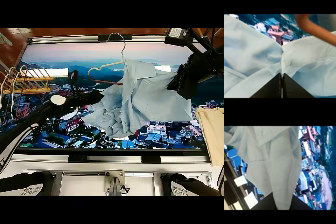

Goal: Fold the shirts.

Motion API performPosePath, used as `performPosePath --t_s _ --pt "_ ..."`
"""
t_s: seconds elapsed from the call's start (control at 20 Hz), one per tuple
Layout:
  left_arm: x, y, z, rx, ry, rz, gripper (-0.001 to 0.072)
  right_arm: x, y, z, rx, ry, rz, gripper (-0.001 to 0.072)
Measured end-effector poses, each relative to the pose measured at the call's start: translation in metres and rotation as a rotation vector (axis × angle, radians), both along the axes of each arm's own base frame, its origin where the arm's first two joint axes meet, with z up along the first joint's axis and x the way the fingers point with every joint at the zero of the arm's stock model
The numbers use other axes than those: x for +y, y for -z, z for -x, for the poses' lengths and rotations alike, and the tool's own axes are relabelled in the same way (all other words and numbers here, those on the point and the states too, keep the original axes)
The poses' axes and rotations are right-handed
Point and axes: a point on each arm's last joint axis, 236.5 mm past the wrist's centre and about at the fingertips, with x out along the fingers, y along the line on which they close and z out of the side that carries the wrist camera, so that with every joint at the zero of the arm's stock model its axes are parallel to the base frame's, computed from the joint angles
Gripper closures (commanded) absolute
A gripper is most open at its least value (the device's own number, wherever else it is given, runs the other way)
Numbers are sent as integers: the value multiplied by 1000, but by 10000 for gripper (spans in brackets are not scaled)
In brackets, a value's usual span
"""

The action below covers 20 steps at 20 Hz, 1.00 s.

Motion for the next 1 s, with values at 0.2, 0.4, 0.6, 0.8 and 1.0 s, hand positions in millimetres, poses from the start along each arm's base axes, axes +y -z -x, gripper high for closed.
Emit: performPosePath --t_s 0.2,0.4,0.6,0.8,1.0 --pt "33 -8 -14 -7 -40 0 656 4 -1 1 0 -8 -16 640" --pt "58 -20 -27 -29 -80 5 657 9 -3 2 0 -22 -38 640" --pt "76 -32 -37 -49 -110 13 657 12 -4 2 -1 -27 -47 640" --pt "75 -52 -41 -92 -80 18 657 12 -4 2 -1 -28 -49 640" --pt "75 -82 -47 -158 -70 26 657 12 -4 2 -1 -27 -48 640"
